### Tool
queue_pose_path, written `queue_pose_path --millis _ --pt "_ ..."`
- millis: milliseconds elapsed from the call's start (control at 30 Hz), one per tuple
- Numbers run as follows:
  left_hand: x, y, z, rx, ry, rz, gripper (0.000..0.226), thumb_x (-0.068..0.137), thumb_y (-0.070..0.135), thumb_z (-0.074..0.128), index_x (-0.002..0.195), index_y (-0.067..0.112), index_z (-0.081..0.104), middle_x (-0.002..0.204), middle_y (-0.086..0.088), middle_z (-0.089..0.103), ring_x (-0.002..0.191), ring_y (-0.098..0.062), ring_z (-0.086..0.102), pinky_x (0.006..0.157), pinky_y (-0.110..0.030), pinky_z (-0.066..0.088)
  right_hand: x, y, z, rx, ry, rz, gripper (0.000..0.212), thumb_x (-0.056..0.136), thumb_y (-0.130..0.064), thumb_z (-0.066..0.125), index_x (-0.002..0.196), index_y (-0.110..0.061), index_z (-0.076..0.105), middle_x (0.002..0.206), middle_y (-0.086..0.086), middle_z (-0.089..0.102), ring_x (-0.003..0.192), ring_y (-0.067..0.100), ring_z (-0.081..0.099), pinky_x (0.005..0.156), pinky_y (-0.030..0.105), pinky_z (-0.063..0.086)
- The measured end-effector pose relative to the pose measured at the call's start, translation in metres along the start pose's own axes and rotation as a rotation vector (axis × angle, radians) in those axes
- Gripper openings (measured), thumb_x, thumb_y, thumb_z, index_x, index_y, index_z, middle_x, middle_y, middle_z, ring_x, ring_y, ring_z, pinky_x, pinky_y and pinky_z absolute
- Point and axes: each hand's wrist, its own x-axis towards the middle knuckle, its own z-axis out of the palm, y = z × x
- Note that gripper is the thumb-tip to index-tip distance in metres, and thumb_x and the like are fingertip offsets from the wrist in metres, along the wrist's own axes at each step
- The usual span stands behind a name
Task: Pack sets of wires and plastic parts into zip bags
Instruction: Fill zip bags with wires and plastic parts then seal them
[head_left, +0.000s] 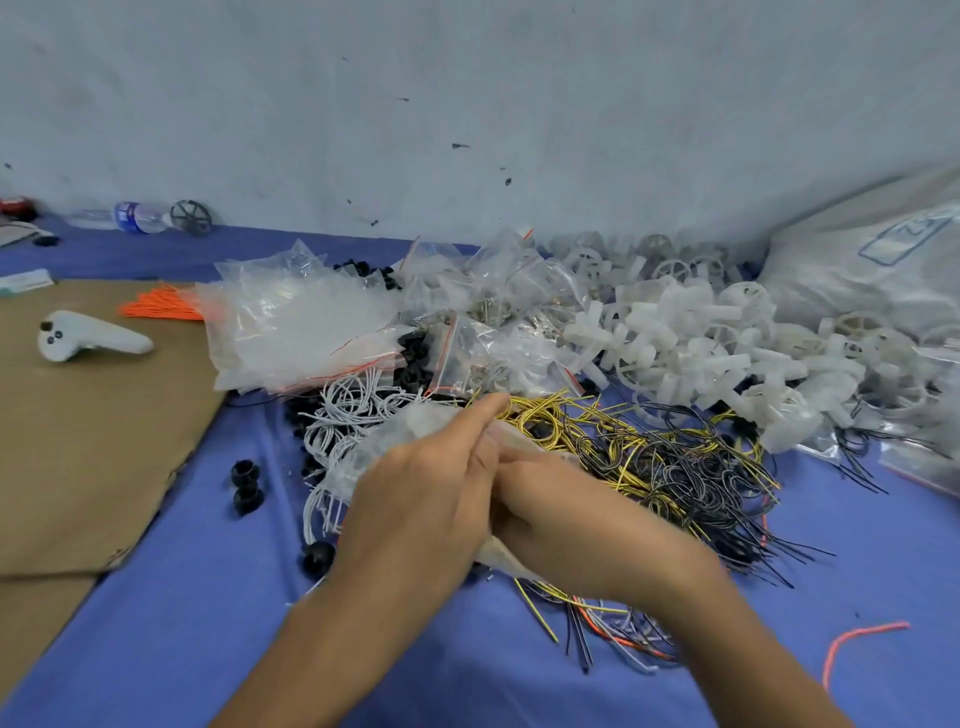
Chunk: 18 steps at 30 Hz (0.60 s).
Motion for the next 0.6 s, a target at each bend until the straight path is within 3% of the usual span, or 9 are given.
queue_pose_path --millis 100,200,233,300,367,433,500,600 --pt "0.013 -0.004 0.0 -0.032 0.025 -0.014 0.041 0.097 0.049 0.037 0.132 0.041 0.058 0.058 0.006 0.055 0.069 -0.021 0.061 0.066 -0.035 0.049 -0.031 0.021 -0.015 0.22 0.08 0.016 0.021 0.097 -0.024 0.052 0.111 -0.035 0.064 0.101 -0.02 0.065 0.094 0.004 0.062 0.078 0.029 0.05" --pt "0.042 -0.013 -0.002 -0.035 0.064 -0.007 0.032 0.102 0.039 0.045 0.128 0.033 0.063 0.053 0.015 0.053 0.054 -0.005 0.053 0.052 -0.017 0.036 -0.058 0.055 -0.04 0.388 0.298 0.144 0.022 0.098 -0.023 0.059 0.112 -0.037 0.069 0.101 -0.006 0.073 0.091 0.025 0.068 0.08 0.048 0.054" --pt "0.055 -0.016 -0.005 -0.035 0.08 -0.011 0.03 0.102 0.035 0.046 0.127 0.032 0.064 0.054 0.019 0.055 0.053 -0.001 0.052 0.05 -0.016 0.034 -0.063 0.069 -0.046 0.389 0.371 0.18 0.021 0.097 -0.019 0.061 0.108 -0.033 0.072 0.096 -0.002 0.074 0.085 0.027 0.068 0.075 0.047 0.055" --pt "0.081 -0.02 -0.012 -0.044 0.116 0.002 0.028 0.103 0.03 0.046 0.123 0.029 0.066 0.051 0.025 0.053 0.046 0.003 0.047 0.045 -0.016 0.03 -0.071 0.098 -0.053 0.374 0.482 0.252 0.022 0.095 -0.011 0.062 0.103 -0.028 0.073 0.091 0.0 0.075 0.071 0.018 0.062 0.064 0.033 0.05" --pt "0.102 -0.022 -0.019 -0.064 0.152 0.026 0.028 0.103 0.028 0.046 0.121 0.024 0.068 0.051 0.028 0.052 0.044 0.003 0.045 0.042 -0.01 0.027 -0.073 0.132 -0.059 0.355 0.544 0.366 0.022 0.095 -0.009 0.061 0.1 -0.028 0.073 0.09 0.0 0.074 0.073 0.01 0.061 0.067 0.032 0.046" --pt "0.116 -0.024 -0.021 -0.074 0.188 0.036 0.029 0.103 0.029 0.046 0.119 0.021 0.068 0.053 0.029 0.054 0.047 0.006 0.047 0.043 -0.008 0.028 -0.071 0.169 -0.064 0.241 0.567 0.5 0.021 0.096 -0.014 0.059 0.104 -0.029 0.071 0.098 -0.007 0.073 0.083 0.006 0.065 0.073 0.034 0.051" --pt "0.122 -0.025 -0.017 -0.068 0.214 0.062 0.03 0.103 0.031 0.045 0.121 0.02 0.067 0.055 0.024 0.054 0.051 0.008 0.048 0.049 -0.01 0.03 -0.062 0.2 -0.067 0.12 0.549 0.626 0.022 0.097 -0.017 0.057 0.113 -0.026 0.069 0.111 -0.003 0.07 0.094 0.015 0.066 0.08 0.039 0.055" --pt "0.118 -0.022 0.0 -0.019 0.216 0.107 0.034 0.105 0.032 0.042 0.128 0.019 0.063 0.069 0.019 0.053 0.057 0.002 0.047 0.061 -0.024 0.037 -0.039 0.229 -0.065 0.04 0.35 0.735 0.024 0.095 -0.019 0.055 0.114 -0.029 0.068 0.11 0.004 0.069 0.075 0.026 0.068 0.067 0.036 0.057"
